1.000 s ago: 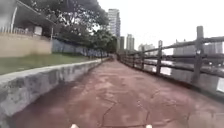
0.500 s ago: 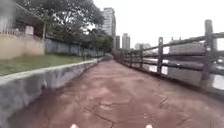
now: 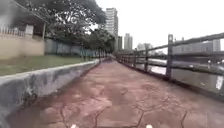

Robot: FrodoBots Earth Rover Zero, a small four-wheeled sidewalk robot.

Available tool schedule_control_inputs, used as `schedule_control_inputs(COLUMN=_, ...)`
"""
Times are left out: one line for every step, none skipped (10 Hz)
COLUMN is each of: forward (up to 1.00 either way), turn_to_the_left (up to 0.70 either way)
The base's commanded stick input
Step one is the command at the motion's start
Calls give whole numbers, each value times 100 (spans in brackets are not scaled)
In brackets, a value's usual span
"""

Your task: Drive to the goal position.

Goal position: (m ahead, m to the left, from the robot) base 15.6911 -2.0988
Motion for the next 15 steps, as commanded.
schedule_control_inputs(forward=85, turn_to_the_left=2)
schedule_control_inputs(forward=85, turn_to_the_left=2)
schedule_control_inputs(forward=85, turn_to_the_left=2)
schedule_control_inputs(forward=85, turn_to_the_left=2)
schedule_control_inputs(forward=85, turn_to_the_left=2)
schedule_control_inputs(forward=85, turn_to_the_left=2)
schedule_control_inputs(forward=85, turn_to_the_left=2)
schedule_control_inputs(forward=85, turn_to_the_left=2)
schedule_control_inputs(forward=85, turn_to_the_left=2)
schedule_control_inputs(forward=85, turn_to_the_left=2)
schedule_control_inputs(forward=85, turn_to_the_left=2)
schedule_control_inputs(forward=85, turn_to_the_left=2)
schedule_control_inputs(forward=85, turn_to_the_left=0)
schedule_control_inputs(forward=85, turn_to_the_left=-15)
schedule_control_inputs(forward=85, turn_to_the_left=-20)
